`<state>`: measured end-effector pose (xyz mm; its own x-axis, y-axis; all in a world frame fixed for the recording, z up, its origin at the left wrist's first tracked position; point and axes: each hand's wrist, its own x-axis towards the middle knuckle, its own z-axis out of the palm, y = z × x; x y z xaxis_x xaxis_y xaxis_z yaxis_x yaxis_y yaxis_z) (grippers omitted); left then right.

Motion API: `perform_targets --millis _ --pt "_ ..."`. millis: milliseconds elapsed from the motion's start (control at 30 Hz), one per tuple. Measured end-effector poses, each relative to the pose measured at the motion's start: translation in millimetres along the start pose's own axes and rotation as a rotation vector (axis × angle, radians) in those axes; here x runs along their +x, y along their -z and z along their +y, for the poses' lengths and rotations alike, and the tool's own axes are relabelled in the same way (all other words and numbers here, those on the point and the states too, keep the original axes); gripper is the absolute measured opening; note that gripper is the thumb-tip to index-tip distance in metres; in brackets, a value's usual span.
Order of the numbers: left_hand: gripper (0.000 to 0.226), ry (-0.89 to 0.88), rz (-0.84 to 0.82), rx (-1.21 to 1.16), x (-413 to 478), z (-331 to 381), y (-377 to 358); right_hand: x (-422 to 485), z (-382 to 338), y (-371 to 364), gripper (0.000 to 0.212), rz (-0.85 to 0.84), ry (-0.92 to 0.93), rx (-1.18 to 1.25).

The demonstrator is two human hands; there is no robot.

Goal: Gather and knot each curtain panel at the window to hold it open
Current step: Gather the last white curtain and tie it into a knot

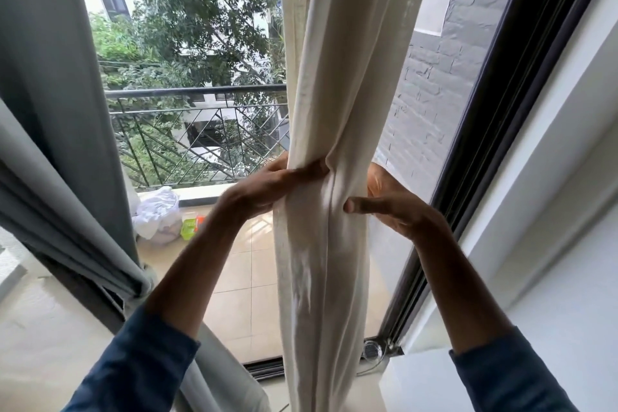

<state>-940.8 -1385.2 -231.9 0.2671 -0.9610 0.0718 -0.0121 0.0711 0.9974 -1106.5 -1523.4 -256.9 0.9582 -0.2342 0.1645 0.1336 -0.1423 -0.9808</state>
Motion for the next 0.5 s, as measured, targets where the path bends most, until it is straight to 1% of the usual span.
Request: perform_targets --millis 67,133,200,267,300,333,367,400,433,500 --pt "0.012 -0.053 0.045 0.039 3 -1 5 -1 1 3 0.075 0.069 -0.021 -0.092" --pt "0.016 -0.141 0.102 0.151 6 -3 12 -6 5 10 0.061 0.165 -0.057 -0.156" --pt "0.029 -0.209 0.158 0.315 8 -10 18 -13 13 14 0.048 0.225 -0.069 -0.189" --pt "0.043 -0.241 0.218 0.542 7 -26 20 -19 32 10 0.033 0.302 -0.036 -0.253" --pt "0.053 -0.230 0.262 0.684 6 -37 22 -19 45 7 0.032 0.341 -0.019 -0.299" --pt "0.065 -0.200 0.304 0.830 5 -47 23 -20 58 4 0.036 0.353 -0.002 -0.373" --pt "0.078 -0.174 0.347 0.969 3 -57 24 -22 69 4 0.042 0.340 0.010 -0.477" --pt "0.085 -0.153 0.385 1.082 0 -65 23 -24 75 5 0.044 0.325 0.020 -0.555" --pt "0.086 -0.152 0.421 1.155 -3 -69 20 -25 77 9 0.040 0.313 0.020 -0.579" --pt "0.074 -0.188 0.523 1.219 -12 -65 4 -25 80 17 0.024 0.327 -0.006 -0.491"
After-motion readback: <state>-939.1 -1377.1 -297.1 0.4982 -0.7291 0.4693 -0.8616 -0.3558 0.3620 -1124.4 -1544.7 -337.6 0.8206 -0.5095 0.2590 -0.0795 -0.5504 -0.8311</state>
